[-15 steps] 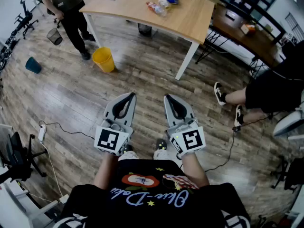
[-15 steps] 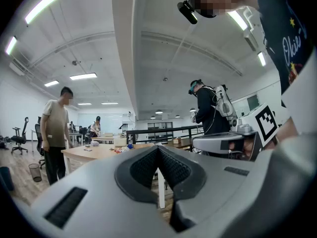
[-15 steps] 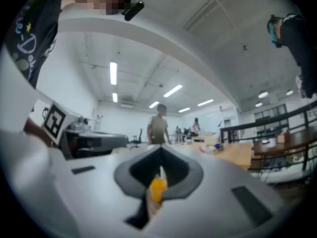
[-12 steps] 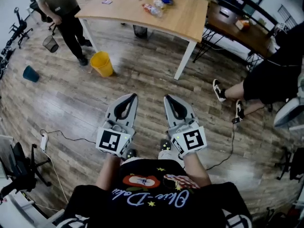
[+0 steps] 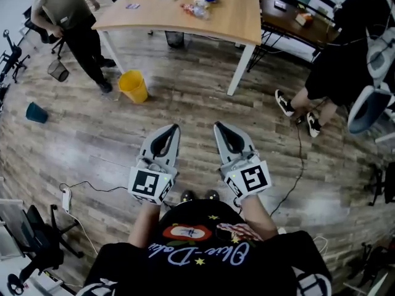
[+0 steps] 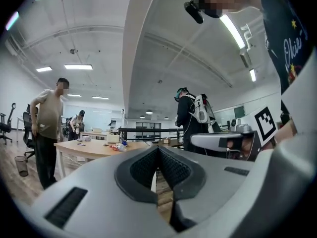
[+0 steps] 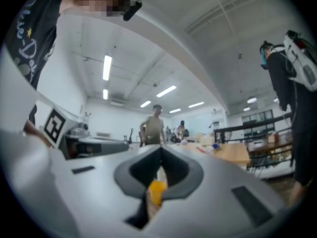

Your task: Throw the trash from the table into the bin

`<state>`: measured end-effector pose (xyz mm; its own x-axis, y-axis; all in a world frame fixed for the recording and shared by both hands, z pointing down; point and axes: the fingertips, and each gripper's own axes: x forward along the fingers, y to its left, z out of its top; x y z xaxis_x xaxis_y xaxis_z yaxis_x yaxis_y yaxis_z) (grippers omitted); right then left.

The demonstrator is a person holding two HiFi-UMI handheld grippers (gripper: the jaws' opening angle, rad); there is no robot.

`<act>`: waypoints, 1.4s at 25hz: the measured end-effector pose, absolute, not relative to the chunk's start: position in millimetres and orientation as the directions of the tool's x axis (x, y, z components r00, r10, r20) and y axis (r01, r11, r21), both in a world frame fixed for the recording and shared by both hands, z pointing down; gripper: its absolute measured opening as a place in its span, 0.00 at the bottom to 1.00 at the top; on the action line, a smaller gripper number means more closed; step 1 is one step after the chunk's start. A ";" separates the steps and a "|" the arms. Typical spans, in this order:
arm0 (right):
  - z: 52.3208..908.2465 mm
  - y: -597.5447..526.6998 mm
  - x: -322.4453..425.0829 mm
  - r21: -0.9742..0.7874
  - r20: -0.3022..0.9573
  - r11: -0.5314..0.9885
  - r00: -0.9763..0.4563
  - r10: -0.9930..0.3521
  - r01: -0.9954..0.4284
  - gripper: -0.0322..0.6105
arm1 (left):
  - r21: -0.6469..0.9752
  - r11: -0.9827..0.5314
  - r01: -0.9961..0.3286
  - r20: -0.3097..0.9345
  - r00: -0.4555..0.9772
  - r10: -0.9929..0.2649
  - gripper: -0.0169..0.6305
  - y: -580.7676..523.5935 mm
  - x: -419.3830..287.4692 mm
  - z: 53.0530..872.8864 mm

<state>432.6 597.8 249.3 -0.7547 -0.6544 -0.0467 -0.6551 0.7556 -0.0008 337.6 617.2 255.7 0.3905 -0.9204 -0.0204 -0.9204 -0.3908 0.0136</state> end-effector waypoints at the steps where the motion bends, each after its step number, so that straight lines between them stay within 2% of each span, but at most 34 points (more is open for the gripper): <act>1: 245.8 597.0 434.0 -0.011 -0.053 0.752 -0.750 -0.659 -0.659 0.06 | 0.013 -0.396 -0.918 -0.024 0.395 -0.918 0.04 615.8 337.9 254.0; 15: 226.1 598.9 427.1 -0.015 -0.063 0.669 -0.667 -0.743 -0.743 0.06 | 0.018 -0.480 -0.877 -0.075 0.477 -0.876 0.04 602.8 318.8 232.4; 22: 234.9 623.4 442.2 -0.100 -0.067 0.626 -0.622 -0.780 -0.774 0.06 | 0.043 -0.519 -0.854 -0.084 0.515 -0.853 0.04 620.7 325.7 249.3; 35: 239.8 610.4 434.1 -0.064 -0.044 0.633 -0.631 -0.774 -0.772 0.06 | 0.055 -0.513 -0.857 -0.077 0.509 -0.858 0.04 607.9 314.6 255.7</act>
<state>434.1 610.4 239.8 -0.6313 -0.7743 -0.0437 -0.7717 0.6328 -0.0636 314.6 607.9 255.7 0.5086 -0.8576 -0.0767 -0.8567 -0.5129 0.0547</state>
